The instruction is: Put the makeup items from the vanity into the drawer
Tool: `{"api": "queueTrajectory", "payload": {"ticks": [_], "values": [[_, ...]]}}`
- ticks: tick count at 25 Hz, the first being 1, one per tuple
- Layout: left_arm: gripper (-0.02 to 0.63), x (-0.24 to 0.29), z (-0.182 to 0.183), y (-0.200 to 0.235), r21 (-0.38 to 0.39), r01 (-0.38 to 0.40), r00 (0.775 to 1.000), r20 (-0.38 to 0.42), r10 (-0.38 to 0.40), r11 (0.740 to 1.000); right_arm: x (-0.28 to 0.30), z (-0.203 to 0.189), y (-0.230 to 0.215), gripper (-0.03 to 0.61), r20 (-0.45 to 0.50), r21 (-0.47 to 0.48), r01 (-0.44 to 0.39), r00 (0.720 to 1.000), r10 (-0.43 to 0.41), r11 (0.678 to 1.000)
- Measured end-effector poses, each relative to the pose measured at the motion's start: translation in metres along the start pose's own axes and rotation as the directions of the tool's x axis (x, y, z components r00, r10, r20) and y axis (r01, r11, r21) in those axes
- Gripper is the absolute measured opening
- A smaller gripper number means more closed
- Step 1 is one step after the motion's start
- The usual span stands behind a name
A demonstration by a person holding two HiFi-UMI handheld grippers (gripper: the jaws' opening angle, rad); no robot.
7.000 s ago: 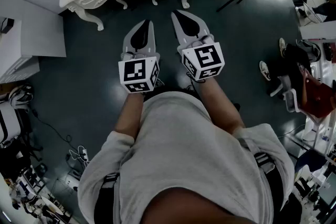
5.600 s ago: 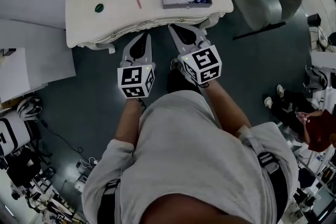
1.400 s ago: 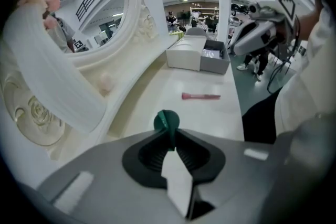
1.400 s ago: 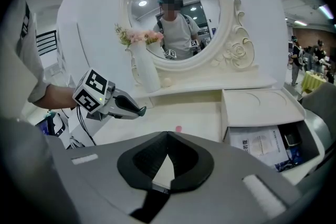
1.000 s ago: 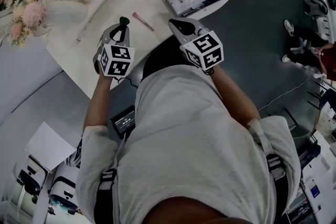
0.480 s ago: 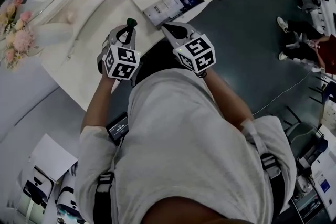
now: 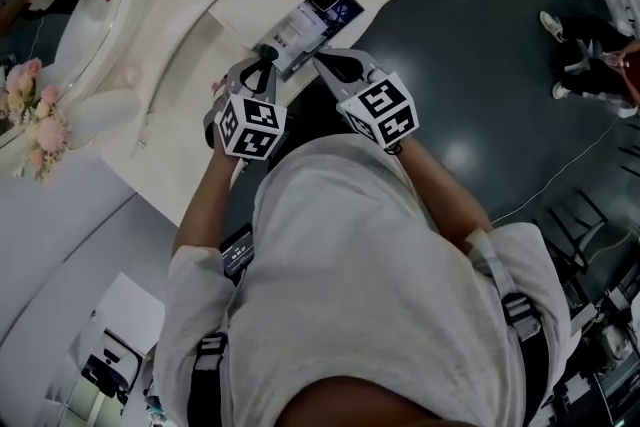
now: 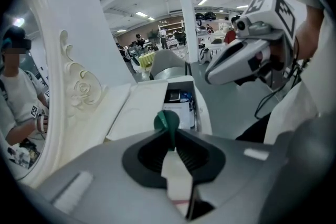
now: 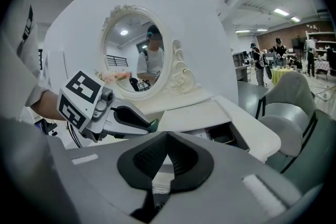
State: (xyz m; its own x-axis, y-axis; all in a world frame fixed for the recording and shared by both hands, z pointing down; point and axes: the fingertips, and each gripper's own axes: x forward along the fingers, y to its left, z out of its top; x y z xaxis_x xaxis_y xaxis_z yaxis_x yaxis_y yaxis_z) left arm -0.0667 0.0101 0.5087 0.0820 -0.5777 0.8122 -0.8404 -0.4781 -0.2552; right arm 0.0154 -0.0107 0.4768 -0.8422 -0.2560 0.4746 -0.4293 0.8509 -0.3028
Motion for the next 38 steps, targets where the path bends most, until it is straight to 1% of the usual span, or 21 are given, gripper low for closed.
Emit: {"api": "queueTrajectory", "payload": {"ticks": [5, 9, 12, 17, 21, 23, 27, 33, 38], "values": [[0.045, 0.018, 0.027, -0.006, 0.035, 0.003, 1.000, -0.030, -0.002, 0.999, -0.007, 0.001, -0.030, -0.001, 0.018, 0.025, -0.010, 1.000, 0.009, 1.000], [0.046, 0.031, 0.044, -0.006, 0.019, -0.004, 0.999, -0.046, 0.005, 1.000, -0.012, 0.003, -0.054, 0.000, 0.026, 0.032, -0.015, 1.000, 0.014, 0.999], [0.046, 0.042, 0.053, -0.012, 0.039, 0.002, 0.998, -0.067, 0.001, 0.999, -0.016, 0.000, -0.069, -0.002, 0.024, 0.040, -0.023, 0.999, 0.022, 0.999], [0.046, 0.064, 0.071, -0.023, 0.058, 0.011, 0.996, -0.092, -0.006, 0.998, -0.021, -0.004, -0.091, -0.002, 0.003, 0.032, -0.054, 0.999, 0.054, 0.998], [0.048, 0.087, 0.081, -0.027, 0.101, 0.032, 0.992, -0.123, -0.020, 0.994, -0.026, -0.001, -0.112, -0.002, 0.000, 0.014, -0.054, 0.999, 0.054, 0.998], [0.048, 0.095, 0.085, -0.029, 0.115, 0.035, 0.991, -0.135, -0.020, 0.993, -0.029, -0.002, -0.121, -0.002, -0.006, 0.011, -0.053, 0.999, 0.053, 0.999], [0.048, 0.113, 0.089, -0.032, 0.115, 0.046, 0.986, -0.164, -0.027, 0.992, -0.036, -0.007, -0.139, -0.002, -0.015, 0.019, -0.047, 0.999, 0.048, 0.999], [0.051, 0.134, 0.093, -0.035, 0.121, 0.070, 0.980, -0.194, -0.045, 0.990, -0.042, -0.014, -0.157, -0.002, -0.013, 0.058, -0.026, 1.000, 0.027, 0.998], [0.055, 0.153, 0.093, -0.035, 0.165, 0.077, 0.973, -0.228, -0.038, 0.983, -0.048, -0.017, -0.168, 0.000, -0.009, 0.078, -0.012, 1.000, 0.013, 0.997]]}}
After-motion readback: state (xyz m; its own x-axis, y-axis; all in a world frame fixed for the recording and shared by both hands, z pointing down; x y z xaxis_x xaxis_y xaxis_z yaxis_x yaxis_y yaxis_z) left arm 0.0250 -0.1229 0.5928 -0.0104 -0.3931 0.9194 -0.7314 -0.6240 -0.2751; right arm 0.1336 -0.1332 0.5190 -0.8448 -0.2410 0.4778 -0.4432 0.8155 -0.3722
